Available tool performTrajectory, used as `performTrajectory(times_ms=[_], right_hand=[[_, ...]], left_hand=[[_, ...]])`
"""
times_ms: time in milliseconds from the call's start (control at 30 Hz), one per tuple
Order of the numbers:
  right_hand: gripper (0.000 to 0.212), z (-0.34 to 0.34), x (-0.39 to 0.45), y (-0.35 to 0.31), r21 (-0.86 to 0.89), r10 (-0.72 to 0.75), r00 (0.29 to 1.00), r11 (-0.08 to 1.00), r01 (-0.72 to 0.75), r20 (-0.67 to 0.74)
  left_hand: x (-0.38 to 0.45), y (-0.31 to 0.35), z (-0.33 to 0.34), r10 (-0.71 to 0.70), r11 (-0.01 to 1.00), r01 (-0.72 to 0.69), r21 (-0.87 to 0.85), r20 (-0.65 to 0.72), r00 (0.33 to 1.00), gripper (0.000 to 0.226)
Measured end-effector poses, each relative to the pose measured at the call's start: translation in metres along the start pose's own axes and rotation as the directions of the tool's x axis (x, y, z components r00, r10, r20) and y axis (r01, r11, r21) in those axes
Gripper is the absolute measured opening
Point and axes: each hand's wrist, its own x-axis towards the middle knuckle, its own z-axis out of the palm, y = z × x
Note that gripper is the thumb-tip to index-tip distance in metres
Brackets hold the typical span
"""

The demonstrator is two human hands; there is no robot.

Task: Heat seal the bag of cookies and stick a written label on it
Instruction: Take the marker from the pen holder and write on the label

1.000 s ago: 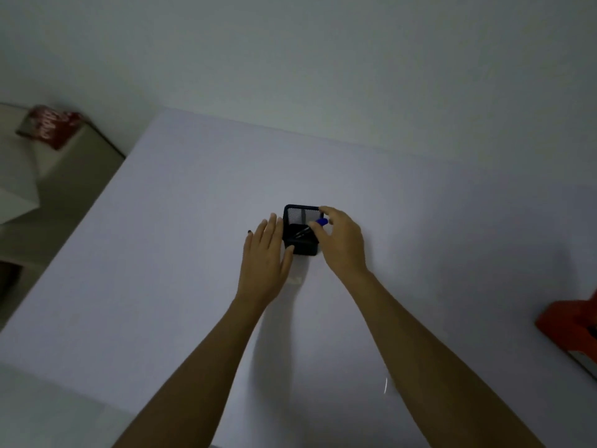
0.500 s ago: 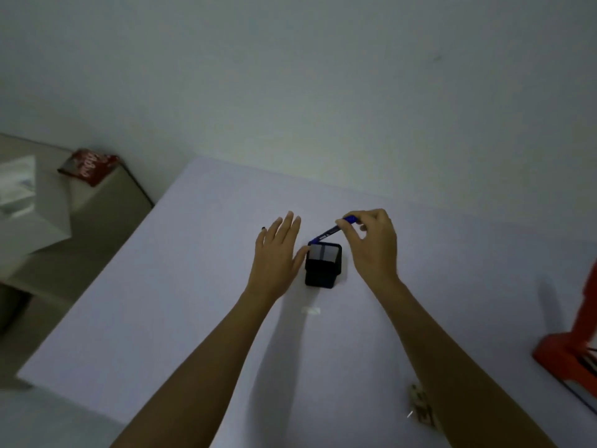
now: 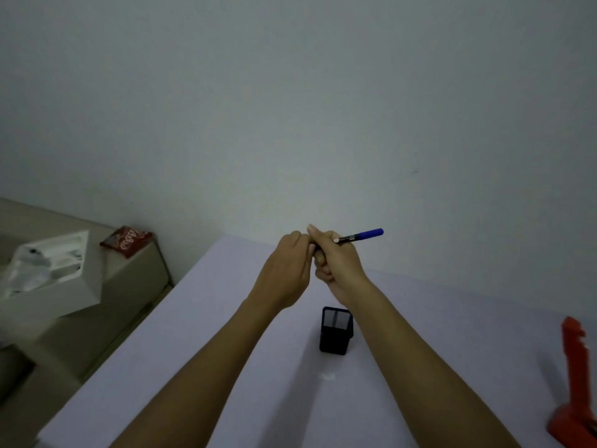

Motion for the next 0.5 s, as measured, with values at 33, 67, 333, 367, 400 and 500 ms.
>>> performTrajectory(times_ms=[33,67,333,367,400,500], right_hand=[[0.038,0.008,-0.001,0.001,0.014,-0.014,1.000,1.000,0.014,-0.027],[0.040,0.014,-0.002,0.000,0.029,-0.029,0.998,0.999,0.031,-0.052],[0.041,0.028,-0.010,-0.028,-0.057,-0.262,0.956,0.961,0.271,0.130],[0.041,0.030,-0.010,-0.028,-0.059,-0.278,0.951,0.956,0.288,0.135],[0.041,0.031,-0.008,-0.029,-0.017,-0.290,0.951,0.956,0.293,0.109],[0.044,0.007,0.001,-0.049,0.282,-0.301,0.950,0.907,0.313,-0.088]], left_hand=[[0.000,0.001,-0.005,-0.029,1.000,0.029,-0.010,0.002,1.000,0.033],[0.001,0.003,-0.009,-0.081,0.996,0.081,-0.046,0.016,0.997,0.034],[0.015,0.027,-0.063,-0.298,0.583,0.412,-0.700,0.288,0.910,0.046],[0.016,0.028,-0.066,-0.304,0.509,0.442,-0.739,0.326,0.895,0.047],[0.016,0.025,-0.069,-0.330,0.420,0.480,-0.770,0.362,0.872,0.048],[0.006,-0.001,-0.079,-0.445,0.076,0.537,-0.840,0.453,0.773,0.046]])
